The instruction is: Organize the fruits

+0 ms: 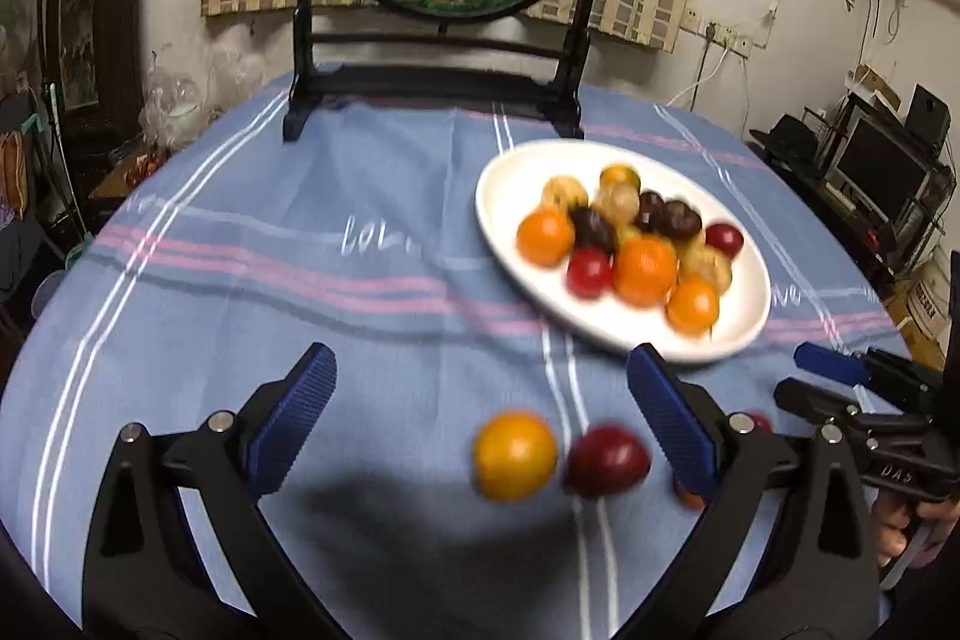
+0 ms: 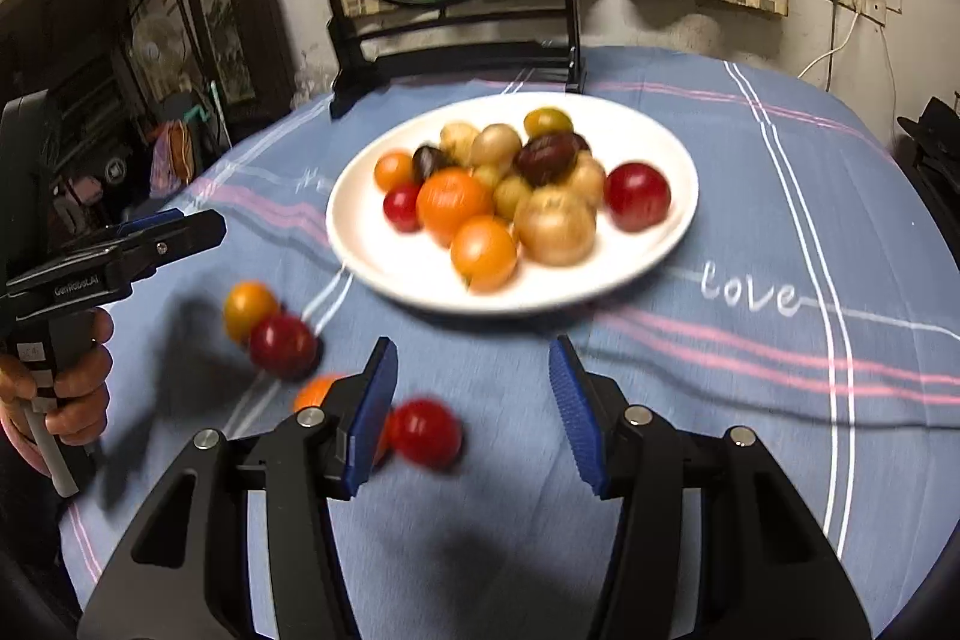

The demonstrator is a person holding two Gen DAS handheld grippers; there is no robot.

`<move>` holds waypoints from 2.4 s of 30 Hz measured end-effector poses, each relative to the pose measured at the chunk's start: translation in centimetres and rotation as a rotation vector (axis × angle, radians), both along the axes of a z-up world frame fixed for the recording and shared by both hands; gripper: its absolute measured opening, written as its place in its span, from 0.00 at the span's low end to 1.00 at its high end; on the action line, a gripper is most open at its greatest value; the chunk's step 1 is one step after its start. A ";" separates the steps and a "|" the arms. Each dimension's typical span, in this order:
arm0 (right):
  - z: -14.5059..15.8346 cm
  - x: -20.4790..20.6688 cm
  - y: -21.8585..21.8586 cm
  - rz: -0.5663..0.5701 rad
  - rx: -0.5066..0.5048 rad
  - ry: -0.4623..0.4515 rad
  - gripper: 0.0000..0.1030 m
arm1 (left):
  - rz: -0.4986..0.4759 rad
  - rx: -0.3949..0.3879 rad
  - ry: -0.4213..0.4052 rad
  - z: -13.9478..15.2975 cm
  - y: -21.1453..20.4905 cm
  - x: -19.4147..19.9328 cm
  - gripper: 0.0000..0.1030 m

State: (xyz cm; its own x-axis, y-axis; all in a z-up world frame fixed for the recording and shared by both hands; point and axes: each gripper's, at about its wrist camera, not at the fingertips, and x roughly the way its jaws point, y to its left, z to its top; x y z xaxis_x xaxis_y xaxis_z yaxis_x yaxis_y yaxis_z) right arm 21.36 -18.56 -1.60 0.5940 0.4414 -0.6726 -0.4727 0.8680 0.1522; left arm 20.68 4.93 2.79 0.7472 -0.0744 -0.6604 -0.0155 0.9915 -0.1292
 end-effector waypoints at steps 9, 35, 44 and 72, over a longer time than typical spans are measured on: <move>-1.0 -0.8 0.6 0.025 -0.049 0.036 0.41 | 0.024 0.068 -0.066 0.9 -0.2 -1.6 0.96; -2.7 1.3 1.9 0.035 0.031 0.149 0.29 | 0.035 0.019 -0.057 1.6 0.8 -1.9 0.96; -1.2 0.7 0.1 -0.008 0.116 0.126 0.28 | 0.065 0.068 -0.042 1.1 1.0 -1.7 0.96; -0.8 0.4 -0.8 -0.031 0.132 0.116 0.28 | -0.190 0.184 0.092 -3.2 -1.9 -1.1 0.57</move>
State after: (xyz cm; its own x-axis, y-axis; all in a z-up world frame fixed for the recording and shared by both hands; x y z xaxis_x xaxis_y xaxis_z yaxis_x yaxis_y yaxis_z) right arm 21.80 -19.39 -2.36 0.5308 0.5129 -0.6747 -0.4188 0.8508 0.3173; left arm 19.57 3.04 -0.40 0.6674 -0.0797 -0.7404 0.1694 0.9844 0.0467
